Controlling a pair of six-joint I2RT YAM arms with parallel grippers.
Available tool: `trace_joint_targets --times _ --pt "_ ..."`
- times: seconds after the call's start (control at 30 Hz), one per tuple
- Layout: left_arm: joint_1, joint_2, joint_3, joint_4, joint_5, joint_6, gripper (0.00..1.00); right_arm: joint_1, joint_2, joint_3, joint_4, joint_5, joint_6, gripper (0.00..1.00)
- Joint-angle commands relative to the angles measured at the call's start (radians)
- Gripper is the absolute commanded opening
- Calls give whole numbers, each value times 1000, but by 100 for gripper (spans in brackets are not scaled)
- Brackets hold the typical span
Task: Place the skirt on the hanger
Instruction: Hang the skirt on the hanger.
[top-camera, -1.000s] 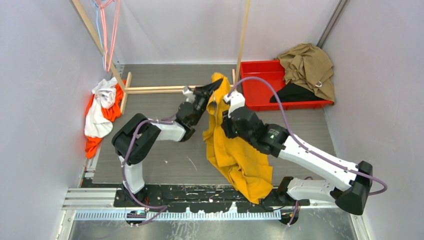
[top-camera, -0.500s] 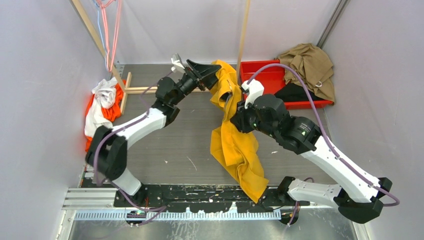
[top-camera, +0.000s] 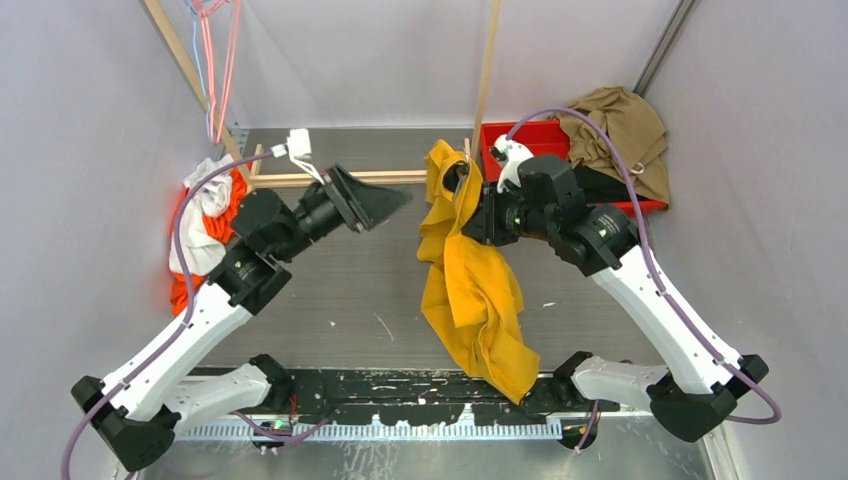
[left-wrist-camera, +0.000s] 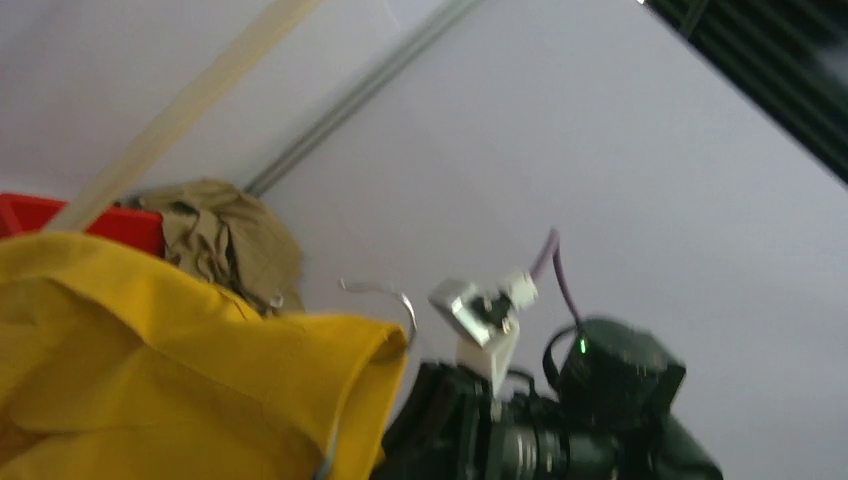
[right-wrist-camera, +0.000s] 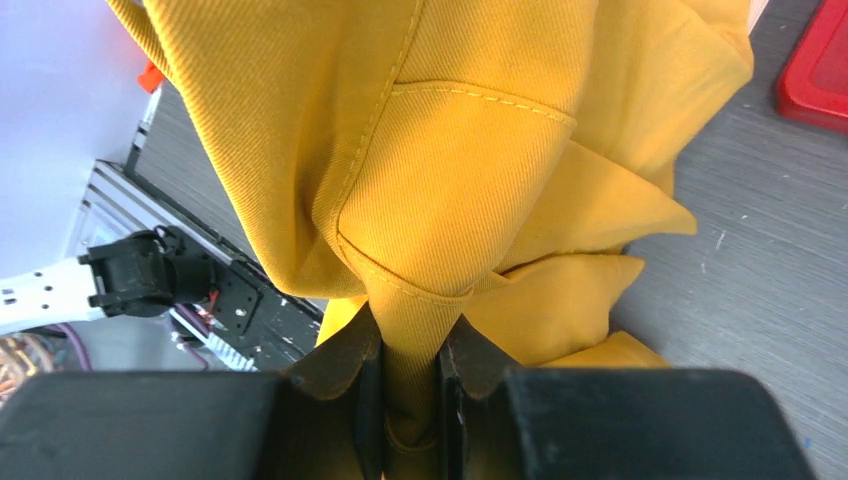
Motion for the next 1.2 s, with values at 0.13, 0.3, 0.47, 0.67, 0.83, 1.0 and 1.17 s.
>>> trace_joint_targets --times 0.13,0.3,0.47,0.67,0.83,1.0,1.17 --pt "-280 -13 -117 -165 -16 369 56 -100 64 178 110 -207 44 1" --pt "-364 -38 -205 -127 -22 407 55 -133 92 203 115 -259 57 1" --pt "-417 -25 -222 -106 -59 406 53 -144 107 221 110 -264 58 1" --pt "-425 -23 -237 -50 -55 376 53 -146 112 220 103 -258 53 1" --pt "-440 -21 -231 -50 -71 374 54 -147 111 202 119 -266 55 1" --pt "-468 36 -218 4 -78 370 54 -147 110 188 137 -269 66 1" --pt "-504 92 -179 43 -92 373 53 -147 101 175 144 -272 68 1"
